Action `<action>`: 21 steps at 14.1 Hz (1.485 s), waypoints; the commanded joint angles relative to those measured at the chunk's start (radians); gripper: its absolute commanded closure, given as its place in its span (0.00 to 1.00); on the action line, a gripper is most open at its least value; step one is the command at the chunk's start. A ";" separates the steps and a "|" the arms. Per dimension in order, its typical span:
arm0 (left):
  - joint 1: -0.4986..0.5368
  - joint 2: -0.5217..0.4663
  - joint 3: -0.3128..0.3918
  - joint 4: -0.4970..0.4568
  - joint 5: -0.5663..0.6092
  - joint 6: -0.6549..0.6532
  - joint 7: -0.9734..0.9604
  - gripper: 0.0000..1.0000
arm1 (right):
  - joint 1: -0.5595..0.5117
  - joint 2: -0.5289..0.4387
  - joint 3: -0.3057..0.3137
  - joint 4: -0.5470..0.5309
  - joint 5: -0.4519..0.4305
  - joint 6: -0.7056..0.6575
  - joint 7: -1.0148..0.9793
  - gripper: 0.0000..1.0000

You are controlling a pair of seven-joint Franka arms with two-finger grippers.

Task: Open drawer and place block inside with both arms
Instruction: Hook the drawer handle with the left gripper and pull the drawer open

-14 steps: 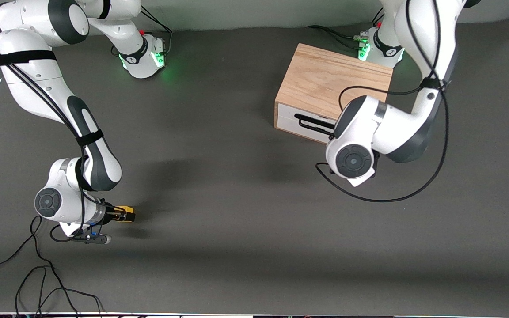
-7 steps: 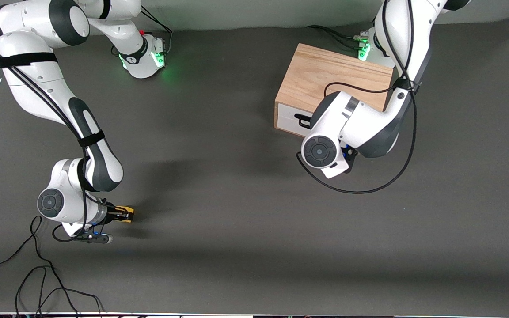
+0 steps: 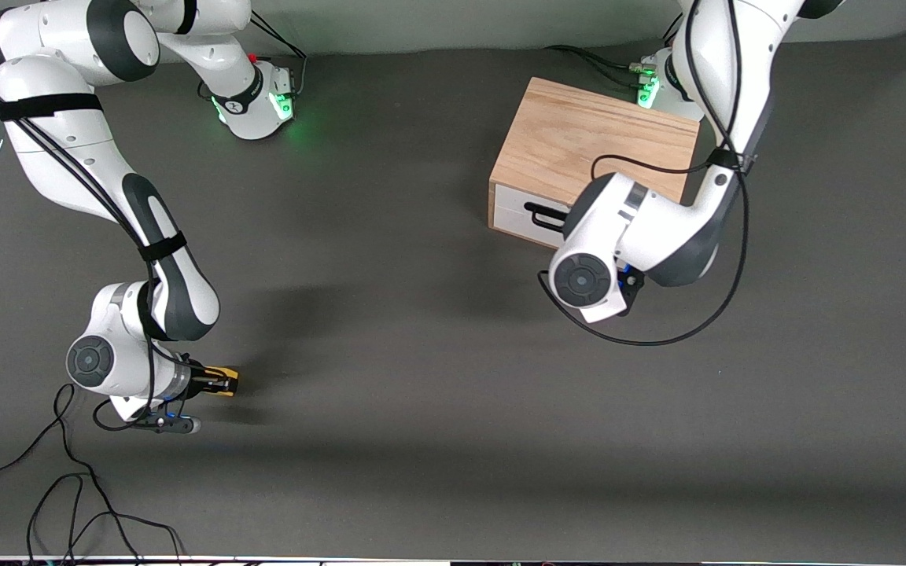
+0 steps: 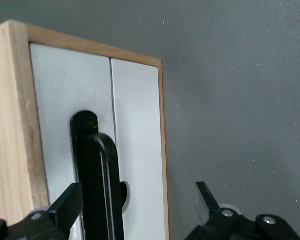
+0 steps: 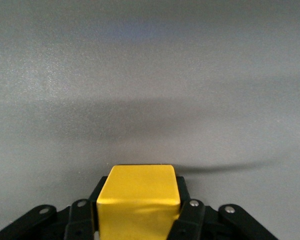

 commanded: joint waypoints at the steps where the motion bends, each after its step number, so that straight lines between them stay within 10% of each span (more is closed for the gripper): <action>1: 0.013 -0.019 0.000 -0.056 -0.022 0.051 0.035 0.00 | -0.001 -0.028 0.000 -0.002 -0.015 0.003 -0.008 1.00; 11: 0.013 -0.008 0.002 -0.133 -0.024 0.157 0.066 0.00 | -0.016 -0.282 -0.002 0.017 -0.011 -0.254 -0.117 1.00; 21: 0.016 -0.005 0.008 -0.119 0.015 0.358 0.072 0.00 | -0.006 -0.318 0.009 0.379 0.064 -0.740 -0.113 1.00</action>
